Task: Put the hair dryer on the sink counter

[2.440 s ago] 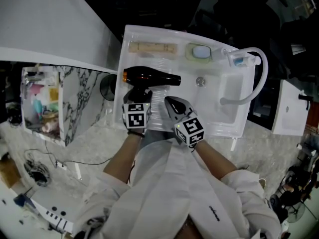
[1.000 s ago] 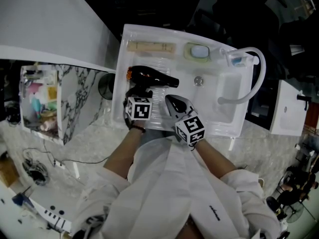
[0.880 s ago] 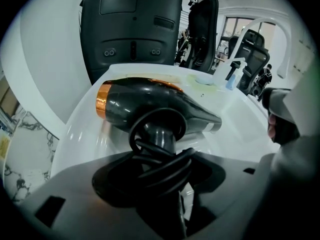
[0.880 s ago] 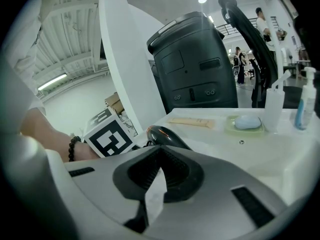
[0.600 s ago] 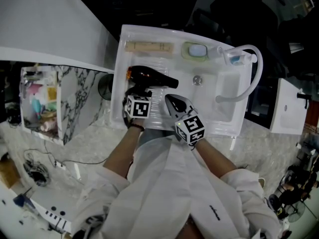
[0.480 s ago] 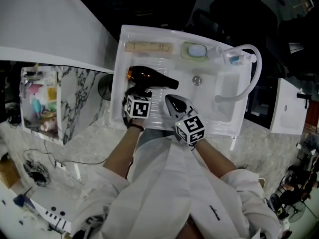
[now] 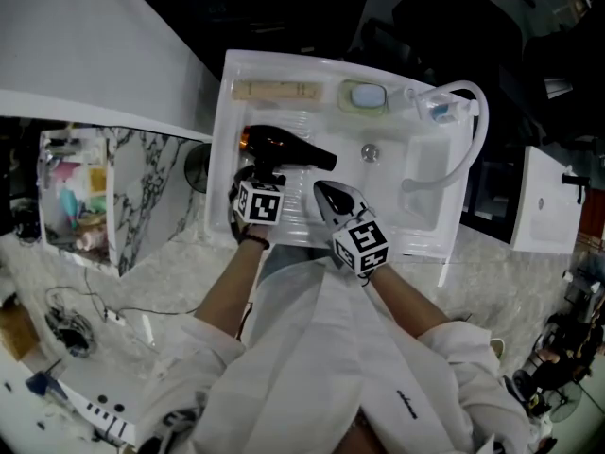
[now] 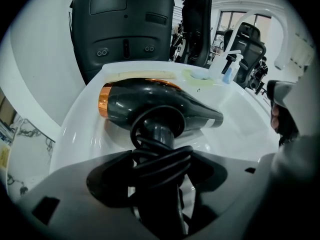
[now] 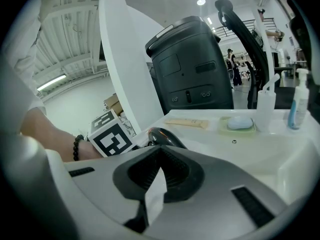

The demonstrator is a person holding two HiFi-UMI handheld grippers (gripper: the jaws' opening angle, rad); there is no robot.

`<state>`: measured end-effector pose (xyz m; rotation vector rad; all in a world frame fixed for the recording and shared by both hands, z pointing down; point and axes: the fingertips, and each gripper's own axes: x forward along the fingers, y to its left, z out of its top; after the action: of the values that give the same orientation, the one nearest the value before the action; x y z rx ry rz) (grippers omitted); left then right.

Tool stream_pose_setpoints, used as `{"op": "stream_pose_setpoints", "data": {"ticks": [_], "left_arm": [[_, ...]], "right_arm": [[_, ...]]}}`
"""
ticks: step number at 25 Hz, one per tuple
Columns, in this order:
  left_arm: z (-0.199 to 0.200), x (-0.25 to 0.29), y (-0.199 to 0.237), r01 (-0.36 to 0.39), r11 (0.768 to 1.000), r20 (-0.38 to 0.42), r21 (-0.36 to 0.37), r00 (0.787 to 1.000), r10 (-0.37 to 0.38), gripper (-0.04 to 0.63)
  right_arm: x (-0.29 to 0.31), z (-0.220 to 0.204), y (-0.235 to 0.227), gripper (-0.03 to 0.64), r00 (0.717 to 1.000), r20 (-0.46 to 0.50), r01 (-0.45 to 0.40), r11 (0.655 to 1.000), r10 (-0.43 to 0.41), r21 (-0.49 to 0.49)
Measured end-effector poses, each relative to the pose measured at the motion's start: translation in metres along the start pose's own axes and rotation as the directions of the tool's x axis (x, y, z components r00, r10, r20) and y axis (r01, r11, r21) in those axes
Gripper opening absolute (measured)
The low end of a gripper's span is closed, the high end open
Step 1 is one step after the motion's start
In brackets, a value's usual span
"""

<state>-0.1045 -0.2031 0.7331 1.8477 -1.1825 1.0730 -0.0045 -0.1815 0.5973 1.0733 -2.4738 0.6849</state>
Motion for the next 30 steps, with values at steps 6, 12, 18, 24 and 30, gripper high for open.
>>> {"op": "stream_pose_setpoints", "data": {"ticks": [6, 12, 18, 24, 30], "left_arm": [[-0.001, 0.000, -0.001, 0.002, 1.000, -0.005, 0.011, 1.000, -0.002, 0.324], [0.001, -0.002, 0.001, -0.006, 0.999, 0.005, 0.041, 1.000, 0.006, 0.334], [0.006, -0.009, 0.002, -0.019, 0.997, 0.034, 0.073, 0.999, 0.017, 0.334], [0.017, -0.029, -0.002, -0.023, 0.996, 0.078, 0.085, 0.997, 0.017, 0.334], [0.032, -0.067, 0.000, -0.090, 0.988, 0.183, 0.123, 0.981, 0.067, 0.334]], "right_arm": [[-0.001, 0.001, 0.000, 0.017, 1.000, 0.001, 0.003, 1.000, -0.003, 0.001], [-0.002, 0.002, -0.001, 0.017, 1.000, 0.003, 0.004, 1.000, -0.004, 0.000], [-0.003, 0.005, 0.000, 0.017, 1.000, 0.007, 0.005, 1.000, -0.005, -0.004], [-0.008, 0.008, 0.001, 0.017, 1.000, 0.014, 0.005, 1.000, -0.004, -0.008], [-0.022, 0.017, 0.000, 0.017, 0.999, 0.035, 0.008, 1.000, -0.008, -0.020]]}}
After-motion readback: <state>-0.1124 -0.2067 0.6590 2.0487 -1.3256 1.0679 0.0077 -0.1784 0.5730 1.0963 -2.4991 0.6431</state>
